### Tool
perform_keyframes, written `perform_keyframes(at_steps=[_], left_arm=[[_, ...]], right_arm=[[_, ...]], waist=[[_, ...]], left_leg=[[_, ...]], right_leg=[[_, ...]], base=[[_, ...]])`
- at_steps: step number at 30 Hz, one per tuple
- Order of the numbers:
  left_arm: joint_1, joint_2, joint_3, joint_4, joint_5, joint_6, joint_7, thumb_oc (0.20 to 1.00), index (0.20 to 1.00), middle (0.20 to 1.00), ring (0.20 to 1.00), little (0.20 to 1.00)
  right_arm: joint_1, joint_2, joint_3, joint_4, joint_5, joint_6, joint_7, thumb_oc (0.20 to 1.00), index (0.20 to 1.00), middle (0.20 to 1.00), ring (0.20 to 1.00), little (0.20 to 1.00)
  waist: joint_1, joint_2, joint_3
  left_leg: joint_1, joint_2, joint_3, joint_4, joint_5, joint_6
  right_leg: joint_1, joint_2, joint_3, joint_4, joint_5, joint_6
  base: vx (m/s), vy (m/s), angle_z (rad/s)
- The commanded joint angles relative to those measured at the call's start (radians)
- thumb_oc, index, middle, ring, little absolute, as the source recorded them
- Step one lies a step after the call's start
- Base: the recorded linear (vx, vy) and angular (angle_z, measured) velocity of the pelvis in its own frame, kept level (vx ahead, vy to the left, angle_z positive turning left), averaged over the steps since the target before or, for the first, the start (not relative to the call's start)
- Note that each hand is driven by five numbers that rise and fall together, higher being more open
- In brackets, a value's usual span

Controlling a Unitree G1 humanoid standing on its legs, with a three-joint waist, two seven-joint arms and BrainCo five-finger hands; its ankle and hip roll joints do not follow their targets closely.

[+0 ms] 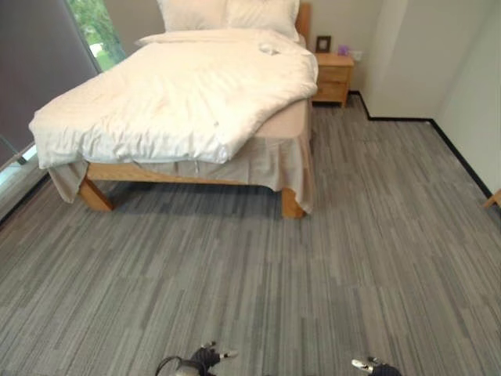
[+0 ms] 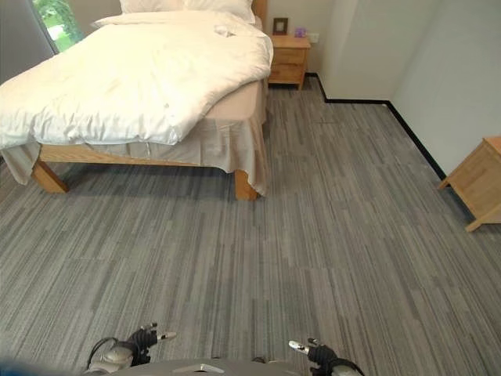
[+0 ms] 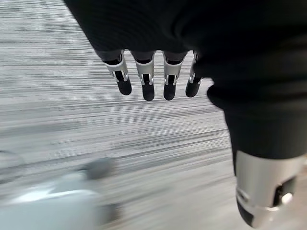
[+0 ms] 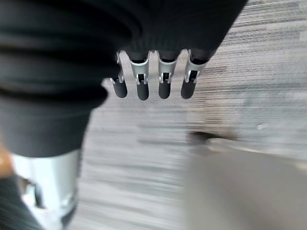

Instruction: Making the bed.

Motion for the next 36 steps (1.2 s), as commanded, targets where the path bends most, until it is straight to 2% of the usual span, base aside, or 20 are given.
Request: perform_keyframes(at_steps=[1, 3, 4, 7, 11, 14, 16, 17, 18, 19, 20, 23, 25, 27, 28, 30, 32, 34, 35, 36], left_arm=[[-0.107, 0.020, 0.030, -0.042, -0.195, -0.094, 0.013, 1.000, 1.000, 1.000, 1.000, 1.000], [-0.119, 0.029, 0.018, -0.110, -0.237, -0.102, 0.006, 1.000, 1.000, 1.000, 1.000, 1.000], [-0.133, 0.050, 0.008, -0.229, -0.255, -0.116, 0.017, 1.000, 1.000, 1.000, 1.000, 1.000], [-0.141, 0.071, -0.025, -0.324, -0.222, -0.116, 0.016, 1.000, 1.000, 1.000, 1.000, 1.000], [-0.130, 0.073, -0.027, -0.354, -0.215, -0.106, 0.009, 1.000, 1.000, 1.000, 1.000, 1.000], [-0.106, 0.070, -0.017, -0.410, -0.235, -0.101, 0.012, 1.000, 1.000, 1.000, 1.000, 1.000], [-0.106, 0.070, -0.016, -0.411, -0.235, -0.101, 0.012, 1.000, 1.000, 1.000, 1.000, 1.000], [-0.066, 0.070, 0.001, -0.438, -0.234, -0.091, 0.008, 1.000, 1.000, 1.000, 1.000, 1.000], [-0.066, 0.070, 0.001, -0.438, -0.234, -0.091, 0.008, 1.000, 1.000, 1.000, 1.000, 1.000], [-0.052, 0.085, 0.014, -0.453, -0.215, -0.088, 0.010, 1.000, 1.000, 1.000, 1.000, 1.000], [-0.046, 0.093, 0.017, -0.458, -0.207, -0.086, 0.007, 1.000, 1.000, 1.000, 1.000, 1.000], [-0.032, 0.103, 0.034, -0.469, -0.205, -0.084, 0.003, 1.000, 1.000, 1.000, 1.000, 1.000], [-0.043, 0.108, 0.038, -0.462, -0.206, -0.089, 0.003, 1.000, 1.000, 1.000, 1.000, 1.000], [-0.067, 0.103, 0.031, -0.443, -0.197, -0.093, 0.006, 1.000, 1.000, 1.000, 1.000, 1.000], [-0.077, 0.105, 0.026, -0.450, -0.180, -0.096, 0.007, 1.000, 1.000, 1.000, 1.000, 1.000], [-0.082, 0.111, 0.016, -0.465, -0.154, -0.097, 0.002, 1.000, 1.000, 1.000, 1.000, 1.000], [-0.068, 0.101, 0.005, -0.502, -0.153, -0.102, -0.013, 1.000, 1.000, 1.000, 1.000, 1.000], [-0.045, 0.081, 0.005, -0.512, -0.180, -0.101, -0.017, 1.000, 1.000, 1.000, 1.000, 1.000], [-0.046, 0.072, 0.003, -0.517, -0.196, -0.089, -0.014, 1.000, 1.000, 1.000, 1.000, 1.000], [-0.053, 0.072, -0.018, -0.539, -0.215, -0.080, -0.033, 1.000, 1.000, 1.000, 1.000, 1.000]], right_arm=[[-0.055, -0.005, 0.001, -0.104, 0.167, -0.130, 0.011, 1.000, 1.000, 1.000, 1.000, 1.000], [-0.076, -0.034, 0.001, -0.115, 0.122, -0.146, -0.007, 1.000, 1.000, 1.000, 1.000, 1.000], [-0.083, -0.059, -0.006, -0.214, 0.099, -0.156, -0.018, 1.000, 1.000, 1.000, 1.000, 1.000], [-0.087, -0.076, -0.001, -0.266, 0.084, -0.163, -0.017, 1.000, 1.000, 1.000, 1.000, 1.000], [-0.088, -0.072, 0.015, -0.298, 0.062, -0.149, -0.014, 1.000, 1.000, 1.000, 1.000, 1.000], [-0.098, -0.063, 0.033, -0.322, 0.059, -0.145, -0.008, 1.000, 1.000, 1.000, 1.000, 1.000], [-0.098, -0.063, 0.033, -0.322, 0.059, -0.145, -0.008, 1.000, 1.000, 1.000, 1.000, 1.000], [-0.079, -0.048, 0.049, -0.353, 0.031, -0.138, -0.005, 1.000, 1.000, 1.000, 1.000, 1.000], [-0.079, -0.048, 0.049, -0.354, 0.031, -0.138, -0.005, 1.000, 1.000, 1.000, 1.000, 1.000], [-0.074, -0.040, 0.058, -0.352, 0.007, -0.130, -0.003, 1.000, 1.000, 1.000, 1.000, 1.000], [-0.069, -0.039, 0.061, -0.362, 0.005, -0.128, 0.000, 1.000, 1.000, 1.000, 1.000, 1.000], [-0.052, -0.042, 0.053, -0.381, -0.001, -0.118, 0.013, 1.000, 1.000, 1.000, 1.000, 1.000], [-0.027, -0.053, 0.029, -0.384, 0.019, -0.119, 0.021, 1.000, 1.000, 1.000, 1.000, 1.000], [-0.021, -0.052, 0.018, -0.367, 0.031, -0.122, 0.016, 1.000, 1.000, 1.000, 1.000, 1.000], [-0.013, -0.050, 0.008, -0.367, 0.035, -0.123, 0.015, 1.000, 1.000, 1.000, 1.000, 1.000], [-0.002, -0.050, -0.001, -0.376, 0.034, -0.117, 0.020, 1.000, 1.000, 1.000, 1.000, 1.000], [0.021, -0.057, -0.012, -0.377, 0.035, -0.116, 0.035, 1.000, 1.000, 1.000, 1.000, 1.000], [0.034, -0.066, -0.006, -0.390, 0.057, -0.116, 0.039, 1.000, 1.000, 1.000, 1.000, 1.000], [0.030, -0.079, -0.014, -0.395, 0.079, -0.116, 0.039, 1.000, 1.000, 1.000, 1.000, 1.000], [0.042, -0.088, -0.021, -0.429, 0.125, -0.116, 0.039, 1.000, 1.000, 1.000, 1.000, 1.000]], waist=[[-0.033, -0.050, -0.021], [-0.033, -0.047, -0.017], [-0.034, -0.048, -0.011], [-0.029, -0.051, -0.003], [-0.024, -0.052, 0.001], [-0.011, -0.043, 0.029], [-0.009, -0.043, 0.028], [-0.008, -0.038, 0.058], [-0.008, -0.038, 0.057], [-0.019, -0.025, 0.087], [-0.025, -0.025, 0.092], [-0.042, -0.020, 0.091], [-0.079, -0.027, 0.088], [-0.108, -0.038, 0.082], [-0.122, -0.040, 0.079], [-0.134, -0.035, 0.076], [-0.141, -0.037, 0.049], [-0.152, -0.026, 0.032], [-0.155, -0.034, 0.031], [-0.125, -0.080, 0.069]], left_leg=[[0.028, -0.023, -0.037, -0.083, 0.075, -0.030], [0.027, -0.024, -0.036, -0.083, 0.074, -0.029], [0.024, -0.025, -0.037, -0.083, 0.074, -0.027], [0.020, -0.028, -0.037, -0.083, 0.072, -0.024], [0.015, -0.033, -0.033, -0.083, 0.068, -0.020], [0.006, -0.036, -0.024, -0.082, 0.058, 0.000], [0.004, -0.036, -0.023, -0.082, 0.058, 0.000], [0.017, -0.041, -0.020, -0.071, 0.036, 0.027], [0.016, -0.041, -0.020, -0.071, 0.036, 0.027], [0.051, -0.031, -0.013, -0.073, 0.021, 0.036], [0.066, -0.029, -0.016, -0.073, 0.015, 0.035], [0.109, -0.025, -0.022, -0.077, 0.007, 0.023], [0.183, -0.016, -0.061, -0.081, -0.030, -0.014], [0.218, -0.008, -0.096, -0.083, -0.048, -0.037], [0.247, 0.003, -0.116, -0.083, -0.057, -0.052], [0.273, 0.023, -0.134, -0.083, -0.067, -0.065], [0.298, 0.058, -0.173, -0.045, -0.034, -0.090], [0.235, 0.107, -0.189, 0.157, 0.115, -0.135], [0.147, 0.149, -0.168, 0.364, 0.238, -0.149], [-0.072, 0.132, -0.165, 0.726, 0.278, -0.111]], right_leg=[[0.092, -0.113, 0.008, -0.155, 0.159, 0.104], [0.088, -0.116, 0.007, -0.150, 0.159, 0.106], [0.081, -0.119, 0.006, -0.145, 0.162, 0.108], [0.080, -0.126, -0.006, -0.149, 0.166, 0.113], [0.076, -0.132, -0.009, -0.148, 0.167, 0.119], [0.002, -0.147, 0.010, -0.023, 0.148, 0.131], [-0.002, -0.148, 0.011, -0.019, 0.147, 0.132], [-0.110, -0.164, 0.033, 0.238, 0.203, 0.161], [-0.111, -0.163, 0.033, 0.238, 0.203, 0.160], [-0.188, -0.174, 0.024, 0.391, 0.261, 0.170], [-0.227, -0.173, 0.034, 0.421, 0.268, 0.172], [-0.277, -0.188, 0.017, 0.366, 0.269, 0.164], [-0.292, -0.189, 0.015, 0.121, 0.279, 0.164], [-0.314, -0.170, 0.056, -0.056, 0.315, 0.177], [-0.336, -0.165, 0.065, -0.128, 0.350, 0.193], [-0.335, -0.160, 0.059, -0.161, 0.360, 0.203], [-0.311, -0.150, 0.046, -0.117, 0.374, 0.189], [-0.285, -0.120, 0.046, -0.067, 0.340, 0.146], [-0.261, -0.117, 0.030, -0.034, 0.295, 0.104], [-0.167, -0.111, 0.043, -0.057, 0.258, 0.041]], base=[[0.01, 0.045, -0.18], [0.02, 0.048, -0.13], [0.01, 0.036, -0.04], [0.03, 0.040, -0.02], [0.04, 0.052, 0.02], [0.01, 0.096, -0.06], [0.03, 0.080, -0.19], [0.07, 0.125, -0.22], [0.16, 0.210, -0.23], [0.17, 0.097, -0.29], [0.29, 0.112, -0.32], [0.28, -0.006, -0.09], [0.55, -0.143, 0.12], [0.59, -0.187, 0.37], [0.59, -0.215, 0.37], [0.49, -0.203, 0.55], [0.58, -0.300, 0.99], [0.51, -0.351, 1.11], [0.58, -0.611, 0.47], [0.53, -0.702, 0.32]])
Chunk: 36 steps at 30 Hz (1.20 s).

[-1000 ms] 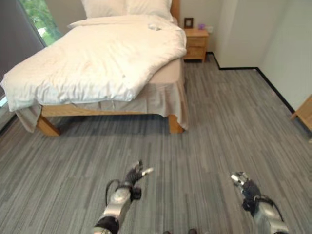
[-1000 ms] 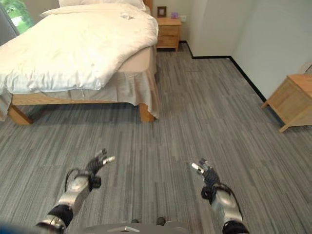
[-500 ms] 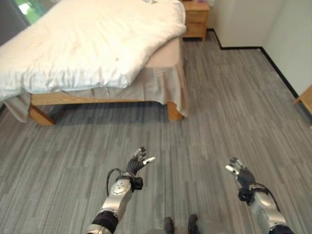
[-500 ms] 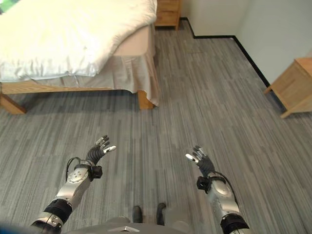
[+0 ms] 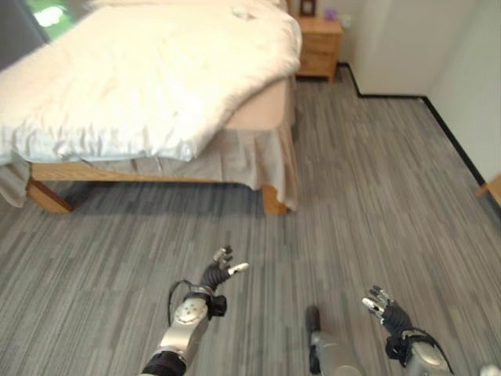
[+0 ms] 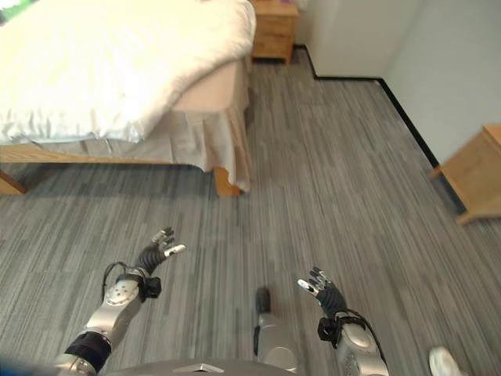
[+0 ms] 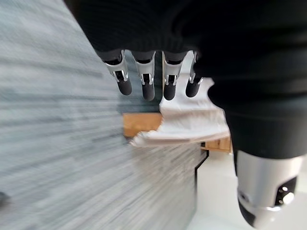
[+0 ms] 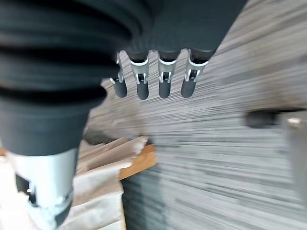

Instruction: Making the bed.

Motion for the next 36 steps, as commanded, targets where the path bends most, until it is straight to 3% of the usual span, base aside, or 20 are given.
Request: perform_keyframes(at_steps=[1, 4, 5, 8, 9, 11, 12, 14, 15, 16, 17, 19, 20, 24, 26, 27, 28, 29, 30, 36], left_arm=[[-0.096, 0.030, 0.001, -0.101, -0.044, -0.031, -0.021, 1.000, 1.000, 1.000, 1.000, 1.000], [-0.123, 0.020, -0.003, -0.106, -0.054, -0.026, -0.003, 1.000, 1.000, 1.000, 1.000, 1.000], [-0.135, 0.015, -0.007, -0.125, -0.078, -0.023, -0.004, 1.000, 1.000, 1.000, 1.000, 1.000], [-0.126, 0.018, -0.016, -0.172, -0.110, -0.030, -0.034, 1.000, 1.000, 1.000, 1.000, 1.000], [-0.126, 0.018, -0.017, -0.172, -0.110, -0.030, -0.034, 1.000, 1.000, 1.000, 1.000, 1.000], [-0.141, 0.027, -0.035, -0.180, -0.102, -0.040, -0.046, 1.000, 1.000, 1.000, 1.000, 1.000], [-0.141, 0.027, -0.037, -0.186, -0.102, -0.041, -0.052, 1.000, 1.000, 1.000, 1.000, 1.000], [-0.146, 0.022, -0.036, -0.195, -0.098, -0.042, -0.059, 1.000, 1.000, 1.000, 1.000, 1.000], [-0.139, 0.029, -0.035, -0.232, -0.115, -0.036, -0.087, 1.000, 1.000, 1.000, 1.000, 1.000], [-0.130, 0.032, -0.035, -0.238, -0.118, -0.040, -0.096, 1.000, 1.000, 1.000, 1.000, 1.000], [-0.119, 0.032, -0.039, -0.241, -0.126, -0.037, -0.110, 1.000, 1.000, 1.000, 1.000, 1.000], [-0.115, 0.062, -0.046, -0.271, -0.114, -0.027, -0.129, 1.000, 1.000, 1.000, 1.000, 1.000], [-0.119, 0.076, -0.045, -0.296, -0.113, -0.029, -0.129, 1.000, 1.000, 1.000, 1.000, 1.000], [-0.130, 0.090, -0.046, -0.289, -0.151, -0.037, -0.140, 1.000, 1.000, 1.000, 1.000, 1.000], [-0.135, 0.102, -0.055, -0.298, -0.162, -0.032, -0.157, 1.000, 1.000, 1.000, 1.000, 1.000], [-0.124, 0.112, -0.066, -0.310, -0.184, -0.032, -0.180, 1.000, 1.000, 1.000, 1.000, 1.000], [-0.118, 0.113, -0.071, -0.311, -0.197, -0.032, -0.189, 1.000, 1.000, 1.000, 1.000, 1.000], [-0.118, 0.113, -0.071, -0.311, -0.197, -0.032, -0.189, 1.000, 1.000, 1.000, 1.000, 1.000], [-0.104, 0.115, -0.056, -0.304, -0.201, -0.049, -0.192, 1.000, 1.000, 1.000, 1.000, 1.000], [-0.051, 0.124, -0.024, -0.314, -0.157, -0.048, -0.203, 1.000, 1.000, 1.000, 1.000, 1.000]], right_arm=[[-0.014, -0.064, -0.034, -0.107, 0.105, -0.049, 0.011, 1.000, 1.000, 1.000, 1.000, 1.000], [-0.041, -0.096, -0.028, -0.111, 0.073, -0.045, -0.015, 1.000, 1.000, 1.000, 1.000, 1.000], [-0.074, -0.120, -0.025, -0.122, 0.062, -0.040, -0.027, 1.000, 1.000, 1.000, 1.000, 1.000], [-0.086, -0.133, -0.048, -0.188, 0.061, -0.050, -0.026, 1.000, 1.000, 1.000, 1.000, 1.000], [-0.086, -0.133, -0.049, -0.188, 0.061, -0.050, -0.026, 1.000, 1.000, 1.000, 1.000, 1.000], [-0.100, -0.128, -0.049, -0.183, 0.056, -0.065, -0.033, 1.000, 1.000, 1.000, 1.000, 1.000], [-0.101, -0.127, -0.047, -0.186, 0.046, -0.065, -0.034, 1.000, 1.000, 1.000, 1.000, 1.000], [-0.105, -0.129, -0.051, -0.200, 0.031, -0.065, -0.033, 1.000, 1.000, 1.000, 1.000, 1.000], [-0.111, -0.132, -0.061, -0.224, 0.028, -0.058, -0.027, 1.000, 1.000, 1.000, 1.000, 1.000], [-0.118, -0.124, -0.051, -0.223, 0.030, -0.058, -0.020, 1.000, 1.000, 1.000, 1.000, 1.000], [-0.124, -0.111, -0.046, -0.222, 0.027, -0.061, -0.017, 1.000, 1.000, 1.000, 1.000, 1.000], [-0.128, -0.092, -0.048, -0.230, 0.011, -0.058, -0.024, 1.000, 1.000, 1.000, 1.000, 1.000], [-0.127, -0.083, -0.052, -0.247, 0.014, -0.058, -0.018, 1.000, 1.000, 1.000, 1.000, 1.000], [-0.122, -0.105, -0.077, -0.258, -0.011, -0.067, -0.018, 1.000, 1.000, 1.000, 1.000, 1.000], [-0.113, -0.115, -0.108, -0.270, -0.001, -0.070, -0.020, 1.000, 1.000, 1.000, 1.000, 1.000], [-0.097, -0.124, -0.144, -0.262, 0.014, -0.077, -0.020, 1.000, 1.000, 1.000, 1.000, 1.000], [-0.090, -0.129, -0.156, -0.260, 0.015, -0.079, -0.021, 1.000, 1.000, 1.000, 1.000, 1.000], [-0.090, -0.128, -0.156, -0.260, 0.015, -0.079, -0.021, 1.000, 1.000, 1.000, 1.000, 1.000], [-0.070, -0.136, -0.179, -0.271, 0.008, -0.087, -0.017, 1.000, 1.000, 1.000, 1.000, 1.000], [-0.073, -0.105, -0.195, -0.257, 0.063, -0.088, -0.007, 1.000, 1.000, 1.000, 1.000, 1.000]], waist=[[0.026, -0.055, 0.070], [0.064, -0.066, 0.098], [0.094, -0.072, 0.101], [0.121, -0.064, 0.081], [0.122, -0.066, 0.083], [0.142, -0.038, 0.062], [0.148, -0.029, 0.053], [0.138, -0.008, 0.030], [0.131, 0.009, 0.005], [0.135, 0.009, -0.011], [0.148, -0.004, -0.034], [0.159, -0.030, -0.039], [0.147, -0.023, -0.027], [0.101, -0.001, 0.009], [0.087, 0.020, 0.019], [0.064, 0.019, 0.020], [0.053, 0.011, 0.020], [0.052, 0.013, 0.018], [0.039, -0.010, 0.010], [0.066, -0.038, -0.005]], left_leg=[[-0.245, 0.005, 0.010, 0.581, 0.415, 0.027], [-0.362, 0.052, 0.063, 0.671, 0.393, 0.030], [-0.462, 0.027, 0.092, 0.634, 0.366, 0.017], [-0.465, 0.024, 0.203, 0.339, 0.359, 0.006], [-0.460, 0.022, 0.206, 0.335, 0.361, 0.007], [-0.429, -0.032, 0.334, -0.054, 0.396, 0.018], [-0.406, -0.064, 0.348, -0.151, 0.401, 0.025], [-0.373, -0.074, 0.490, -0.315, 0.441, 0.001], [-0.326, -0.067, 0.553, -0.321, 0.420, 0.026], [-0.308, -0.091, 0.536, -0.321, 0.385, 0.065], [-0.293, -0.110, 0.533, -0.315, 0.354, 0.093], [-0.247, -0.154, 0.544, -0.308, 0.284, 0.157], [-0.206, -0.152, 0.541, -0.316, 0.267, 0.173], [-0.115, -0.153, 0.454, -0.313, 0.217, 0.191], [-0.081, -0.129, 0.406, -0.322, 0.228, 0.179], [-0.058, -0.135, 0.334, -0.326, 0.218, 0.160], [-0.052, -0.141, 0.300, -0.318, 0.210, 0.150], [-0.055, -0.138, 0.299, -0.317, 0.211, 0.150], [-0.035, -0.153, 0.236, -0.326, 0.189, 0.127], [-0.041, -0.150, 0.160, -0.328, 0.197, 0.106]], right_leg=[[0.079, -0.005, 0.018, -0.073, -0.010, -0.002], [0.150, 0.010, 0.009, -0.079, -0.052, -0.032], [0.203, 0.004, 0.001, -0.093, -0.067, -0.026], [0.284, 0.012, -0.016, -0.129, -0.097, -0.007], [0.287, 0.009, -0.015, -0.129, -0.097, -0.007], [0.348, 0.035, -0.028, -0.144, -0.130, 0.019], [0.376, 0.049, -0.025, -0.152, -0.140, 0.028], [0.435, 0.071, -0.045, -0.150, -0.189, 0.042], [0.450, 0.082, -0.064, -0.118, -0.224, 0.047], [0.465, 0.073, -0.069, -0.091, -0.250, 0.055], [0.468, 0.046, -0.082, -0.034, -0.220, 0.077], [0.393, -0.039, -0.090, 0.260, -0.010, 0.184], [0.338, -0.055, -0.074, 0.423, 0.058, 0.211], [0.163, -0.072, -0.043, 0.633, 0.007, 0.184], [0.097, -0.097, -0.042, 0.538, -0.025, 0.133], [0.094, -0.109, -0.013, 0.361, -0.051, 0.119], [0.105, -0.098, 0.019, 0.249, -0.052, 0.121], [0.107, -0.095, 0.017, 0.240, -0.046, 0.120], [0.112, -0.072, 0.115, -0.036, -0.028, 0.147], [0.217, -0.060, 0.095, -0.118, -0.004, 0.155]], base=[[0.35, -0.512, 0.35], [0.33, -0.341, -0.04], [0.59, -0.266, -0.20], [0.48, -0.105, -0.02], [0.41, -0.021, 0.01], [0.51, 0.011, -0.04], [0.57, 0.012, -0.02], [0.65, 0.001, 0.54], [0.67, 0.038, 0.74], [0.65, 0.057, 0.38], [0.51, 0.116, 0.33], [0.44, 0.187, 0.21], [0.36, 0.176, 0.19], [0.23, -0.007, 0.89], [0.31, -0.203, 1.36], [0.40, -0.279, 1.45], [0.28, -0.223, 1.52], [0.32, -0.246, 1.69], [0.28, -0.227, 1.65], [0.15, -0.209, 0.91]])
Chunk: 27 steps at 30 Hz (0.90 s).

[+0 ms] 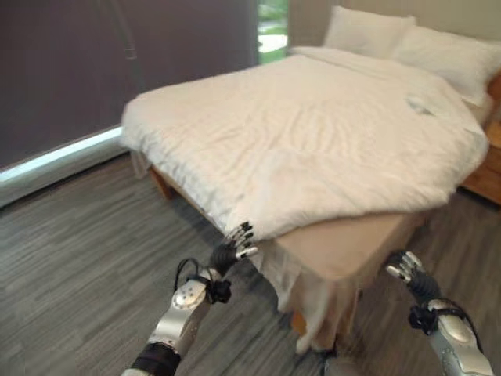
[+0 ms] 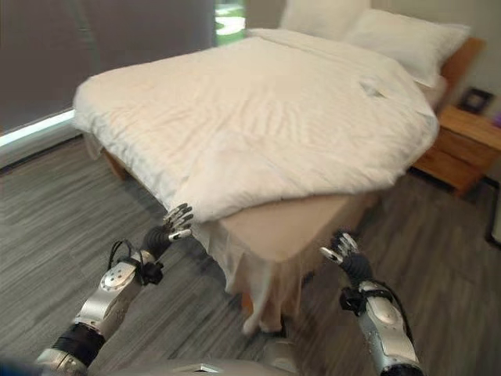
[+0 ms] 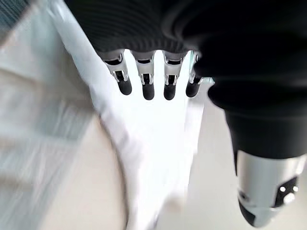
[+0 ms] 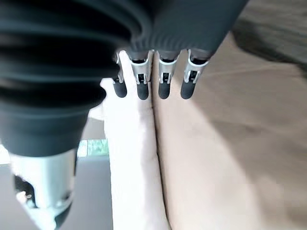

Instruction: Making the bed.

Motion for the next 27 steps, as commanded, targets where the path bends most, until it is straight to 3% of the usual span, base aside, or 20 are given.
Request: perform_keyframes(at_steps=[1, 5, 11, 23, 27], left_arm=[[-0.033, -0.001, 0.044, -0.074, -0.024, -0.055, -0.036, 1.000, 1.000, 1.000, 1.000, 1.000], [-0.019, 0.043, 0.065, -0.078, 0.032, -0.051, -0.030, 1.000, 1.000, 1.000, 1.000, 1.000], [-0.007, 0.026, 0.074, -0.083, 0.033, -0.050, -0.032, 1.000, 1.000, 1.000, 1.000, 1.000], [0.002, 0.007, 0.033, -0.076, 0.036, -0.039, -0.043, 1.000, 1.000, 1.000, 1.000, 1.000], [-0.005, 0.032, 0.071, -0.066, 0.060, -0.046, -0.036, 1.000, 1.000, 1.000, 1.000, 1.000]], right_arm=[[-0.044, -0.036, -0.047, -0.106, 0.074, -0.070, 0.023, 1.000, 1.000, 1.000, 1.000, 1.000], [-0.035, -0.038, -0.057, -0.109, 0.069, -0.062, 0.036, 1.000, 1.000, 1.000, 1.000, 1.000], [-0.003, -0.059, -0.082, -0.093, 0.025, -0.057, 0.035, 1.000, 1.000, 1.000, 1.000, 1.000], [-0.031, -0.076, -0.061, -0.100, 0.004, -0.065, 0.027, 1.000, 1.000, 1.000, 1.000, 1.000], [0.001, -0.062, -0.061, -0.081, 0.002, -0.057, 0.037, 1.000, 1.000, 1.000, 1.000, 1.000]], waist=[[-0.034, 0.013, 0.009], [-0.033, 0.027, -0.002], [-0.045, 0.032, -0.013], [-0.046, 0.035, -0.015], [-0.047, 0.039, -0.018]], left_leg=[[-0.101, -0.098, 0.017, -0.116, 0.174, 0.091], [-0.089, -0.084, 0.007, -0.137, 0.183, 0.076], [-0.082, -0.076, 0.000, -0.144, 0.183, 0.066], [-0.091, -0.070, 0.003, -0.144, 0.177, 0.056], [-0.094, -0.070, 0.009, -0.144, 0.174, 0.054]], right_leg=[[0.084, 0.024, -0.035, -0.028, -0.024, 0.051], [0.110, 0.054, -0.032, -0.053, -0.041, 0.026], [0.121, 0.079, -0.033, -0.069, -0.048, 0.008], [0.120, 0.095, -0.035, -0.090, -0.049, 0.004], [0.113, 0.100, -0.032, -0.090, -0.049, 0.009]], base=[[0.11, -0.181, 0.62], [0.10, -0.124, 0.03], [0.08, -0.072, -0.03], [0.03, -0.021, -0.02], [0.03, 0.003, -0.03]])
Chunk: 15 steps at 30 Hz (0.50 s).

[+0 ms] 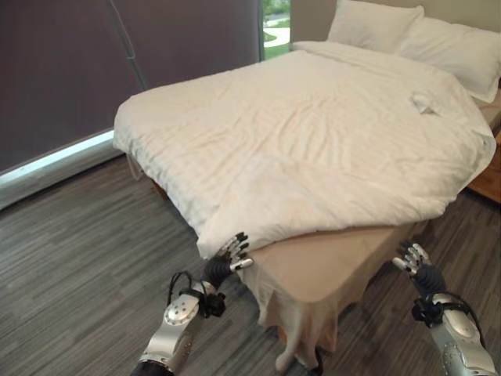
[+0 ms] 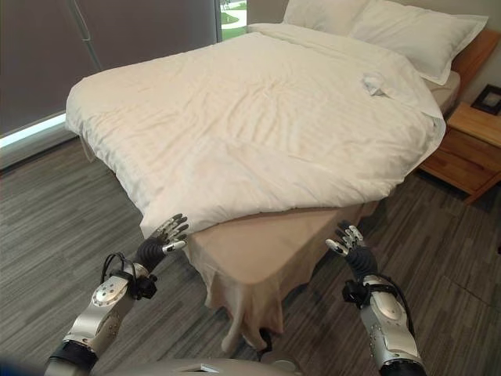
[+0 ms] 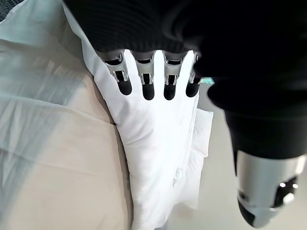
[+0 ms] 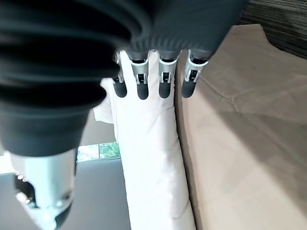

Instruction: Making the bed.

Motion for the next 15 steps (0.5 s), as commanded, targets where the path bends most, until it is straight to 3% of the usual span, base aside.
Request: perform_keyframes(at_steps=[1, 5, 6, 10, 13, 15], left_arm=[[-0.064, 0.044, 0.028, 0.012, 0.044, -0.048, -0.009, 1.000, 1.000, 1.000, 1.000, 1.000], [-0.118, 0.177, 0.093, 0.012, 0.117, -0.063, -0.005, 1.000, 1.000, 1.000, 1.000, 1.000], [-0.118, 0.177, 0.093, 0.012, 0.117, -0.062, -0.005, 1.000, 1.000, 1.000, 1.000, 1.000], [-0.266, 0.472, 0.205, 0.087, 0.114, -0.080, 0.032, 1.000, 1.000, 1.000, 1.000, 1.000], [-0.335, 0.515, 0.193, 0.142, 0.107, -0.083, 0.048, 1.000, 1.000, 1.000, 1.000, 1.000], [-0.580, 0.604, 0.102, 0.317, 0.193, -0.078, 0.126, 1.000, 1.000, 1.000, 1.000, 1.000]], right_arm=[[-0.039, -0.035, -0.022, -0.004, -0.021, -0.042, 0.009, 1.000, 1.000, 1.000, 1.000, 1.000], [-0.010, -0.041, -0.039, 0.003, -0.005, -0.030, 0.039, 1.000, 1.000, 1.000, 1.000, 1.000], [-0.010, -0.040, -0.039, 0.003, -0.005, -0.030, 0.040, 1.000, 1.000, 1.000, 1.000, 1.000], [0.035, -0.064, -0.032, 0.001, 0.044, -0.008, 0.105, 1.000, 1.000, 1.000, 1.000, 1.000], [0.047, -0.062, -0.029, 0.003, 0.058, -0.001, 0.116, 1.000, 1.000, 1.000, 1.000, 1.000], [0.069, -0.059, -0.008, 0.014, 0.092, 0.010, 0.132, 1.000, 1.000, 1.000, 1.000, 1.000]], waist=[[0.010, -0.029, -0.016], [0.003, -0.020, -0.016], [0.004, -0.021, -0.016], [-0.008, -0.012, -0.017], [-0.012, -0.012, -0.017], [-0.038, -0.012, -0.008]], left_leg=[[-0.052, -0.065, -0.010, 0.010, 0.077, 0.016], [-0.052, -0.066, 0.003, 0.010, 0.072, 0.013], [-0.052, -0.066, 0.003, 0.010, 0.072, 0.013], [-0.057, -0.063, 0.032, 0.010, 0.068, 0.005], [-0.061, -0.062, 0.038, 0.010, 0.068, 0.004], [-0.082, -0.060, 0.051, 0.010, 0.071, 0.003]], right_leg=[[0.052, 0.006, -0.019, 0.016, -0.019, 0.043], [0.044, 0.008, -0.011, 0.016, -0.014, 0.049], [0.044, 0.008, -0.010, 0.016, -0.014, 0.049], [0.027, 0.014, 0.001, 0.016, -0.005, 0.059], [0.022, 0.015, 0.004, 0.016, -0.002, 0.060], [-0.008, 0.015, 0.011, 0.016, 0.011, 0.066]], base=[[0.00, 0.000, 0.00], [0.01, 0.024, -0.04], [0.01, 0.035, -0.10], [0.02, 0.049, -0.15], [0.00, 0.038, -0.11], [-0.05, 0.051, -0.04]])
